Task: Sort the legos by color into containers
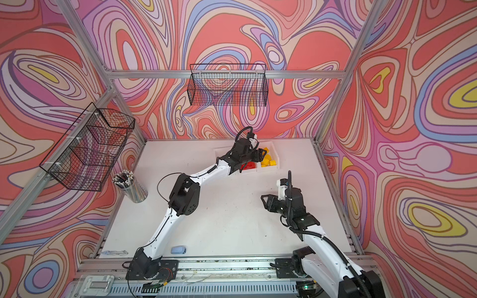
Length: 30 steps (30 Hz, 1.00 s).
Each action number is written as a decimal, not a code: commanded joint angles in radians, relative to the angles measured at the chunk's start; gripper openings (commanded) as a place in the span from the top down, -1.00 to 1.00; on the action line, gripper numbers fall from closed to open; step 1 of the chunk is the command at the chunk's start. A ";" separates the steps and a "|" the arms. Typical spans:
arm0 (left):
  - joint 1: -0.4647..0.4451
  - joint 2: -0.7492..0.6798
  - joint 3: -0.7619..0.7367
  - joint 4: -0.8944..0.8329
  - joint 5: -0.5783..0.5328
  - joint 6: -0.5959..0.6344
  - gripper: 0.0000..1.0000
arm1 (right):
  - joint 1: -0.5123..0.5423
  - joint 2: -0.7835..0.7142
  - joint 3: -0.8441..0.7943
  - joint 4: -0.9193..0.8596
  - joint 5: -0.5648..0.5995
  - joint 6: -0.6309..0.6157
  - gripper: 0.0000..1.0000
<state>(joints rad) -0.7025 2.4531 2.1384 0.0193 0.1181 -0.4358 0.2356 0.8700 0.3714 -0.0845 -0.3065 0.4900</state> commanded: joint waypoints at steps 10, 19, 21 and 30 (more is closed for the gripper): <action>0.000 -0.716 -0.605 -0.002 -0.145 0.124 -0.49 | 0.005 -0.020 0.022 0.025 0.093 0.011 -0.65; 0.000 -1.163 -0.952 -0.406 -0.450 0.106 -0.57 | 0.005 0.040 0.157 -0.019 0.292 -0.042 -0.91; 0.003 -1.258 -1.032 -0.476 -0.496 0.095 -0.61 | 0.005 0.052 0.167 -0.028 0.349 -0.052 -0.96; 0.155 -1.620 -1.329 -0.699 -0.578 0.004 -1.00 | 0.005 0.071 0.072 0.160 0.507 -0.131 -0.96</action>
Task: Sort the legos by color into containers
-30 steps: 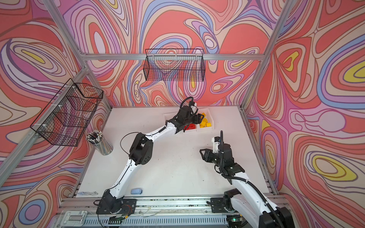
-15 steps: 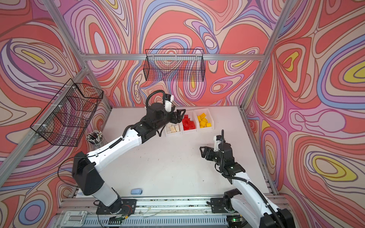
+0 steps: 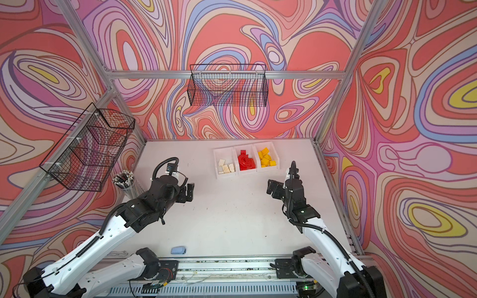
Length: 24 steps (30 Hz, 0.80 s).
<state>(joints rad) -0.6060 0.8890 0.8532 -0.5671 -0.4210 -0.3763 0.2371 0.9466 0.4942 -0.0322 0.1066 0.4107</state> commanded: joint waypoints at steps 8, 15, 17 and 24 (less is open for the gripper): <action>0.259 -0.055 -0.265 0.230 0.002 -0.050 -1.00 | 0.002 0.132 -0.098 0.436 0.242 -0.215 -0.96; 0.502 0.296 -0.217 0.462 0.149 0.046 -1.00 | -0.058 0.403 -0.025 0.622 0.308 -0.266 -0.96; 0.523 0.401 -0.155 0.491 0.148 0.108 -1.00 | -0.090 0.466 -0.014 0.673 0.287 -0.265 -0.96; 0.538 0.728 0.063 0.490 0.156 0.232 -1.00 | -0.176 0.638 -0.008 0.833 0.241 -0.281 -0.96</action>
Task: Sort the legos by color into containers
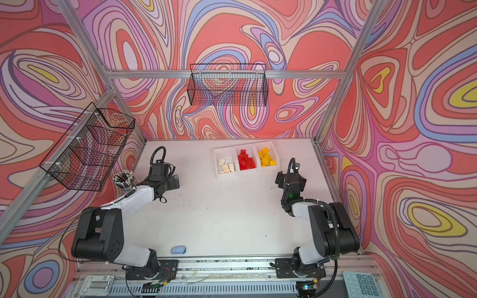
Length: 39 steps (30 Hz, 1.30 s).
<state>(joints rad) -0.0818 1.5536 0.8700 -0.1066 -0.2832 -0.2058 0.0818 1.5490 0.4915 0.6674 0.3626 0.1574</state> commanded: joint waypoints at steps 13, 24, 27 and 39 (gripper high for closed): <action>0.035 0.005 -0.228 0.566 0.077 0.178 -1.00 | -0.059 0.081 -0.181 0.541 -0.107 -0.063 -0.96; -0.064 0.026 -0.622 1.311 -0.002 0.283 -1.00 | 0.013 0.200 -0.336 0.958 -0.067 -0.141 -0.96; 0.004 -0.015 -0.508 1.028 0.099 0.218 -1.00 | 0.013 0.168 -0.248 0.758 -0.075 -0.137 -0.96; 0.073 -0.016 -0.490 0.986 0.236 0.187 -1.00 | -0.029 0.158 -0.111 0.480 -0.153 -0.122 -0.96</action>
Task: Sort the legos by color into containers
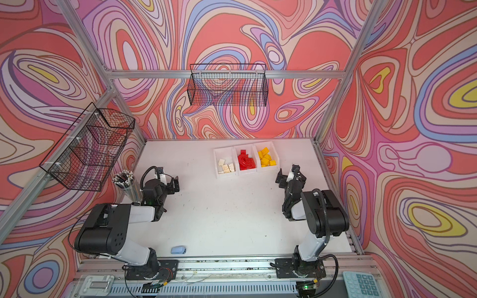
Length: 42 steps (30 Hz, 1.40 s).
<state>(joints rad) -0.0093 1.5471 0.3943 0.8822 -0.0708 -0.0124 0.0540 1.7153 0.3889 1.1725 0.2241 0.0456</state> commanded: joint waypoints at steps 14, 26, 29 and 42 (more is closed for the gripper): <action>0.000 -0.008 -0.014 -0.003 0.025 -0.006 -1.00 | 0.000 -0.006 -0.005 -0.031 -0.013 -0.011 -0.96; 0.000 -0.006 -0.008 -0.011 0.025 -0.007 -1.00 | 0.003 -0.005 0.003 -0.041 -0.011 -0.013 -0.96; 0.000 -0.006 -0.008 -0.012 0.025 -0.007 -1.00 | 0.003 -0.005 0.002 -0.042 -0.012 -0.013 -0.97; 0.000 -0.007 -0.008 -0.012 0.023 -0.006 -1.00 | 0.003 -0.005 0.001 -0.040 -0.011 -0.014 -0.96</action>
<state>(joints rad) -0.0093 1.5471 0.3908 0.8700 -0.0521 -0.0124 0.0540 1.7153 0.3882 1.1347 0.2157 0.0448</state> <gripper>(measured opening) 0.999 0.982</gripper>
